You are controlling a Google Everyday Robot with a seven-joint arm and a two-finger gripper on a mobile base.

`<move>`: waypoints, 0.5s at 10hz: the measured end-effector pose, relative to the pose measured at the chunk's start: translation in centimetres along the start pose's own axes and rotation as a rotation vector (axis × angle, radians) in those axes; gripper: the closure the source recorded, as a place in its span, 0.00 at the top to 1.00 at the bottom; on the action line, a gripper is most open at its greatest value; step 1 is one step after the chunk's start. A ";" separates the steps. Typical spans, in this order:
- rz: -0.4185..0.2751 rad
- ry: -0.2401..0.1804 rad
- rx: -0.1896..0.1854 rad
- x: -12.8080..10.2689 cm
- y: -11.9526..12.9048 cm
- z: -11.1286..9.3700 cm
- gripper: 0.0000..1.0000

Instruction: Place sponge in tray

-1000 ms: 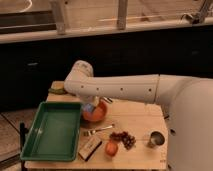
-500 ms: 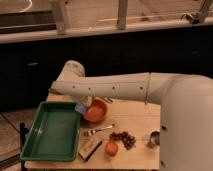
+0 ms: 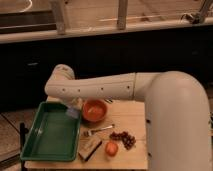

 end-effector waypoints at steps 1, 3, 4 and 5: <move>-0.042 -0.020 -0.008 -1.1 -1.1 0.8 0.00; -0.102 -0.055 -0.022 -2.8 -2.1 2.1 0.00; -0.127 -0.078 -0.028 -3.6 -2.3 2.8 0.00; -0.146 -0.092 -0.032 -4.1 -2.6 3.2 0.00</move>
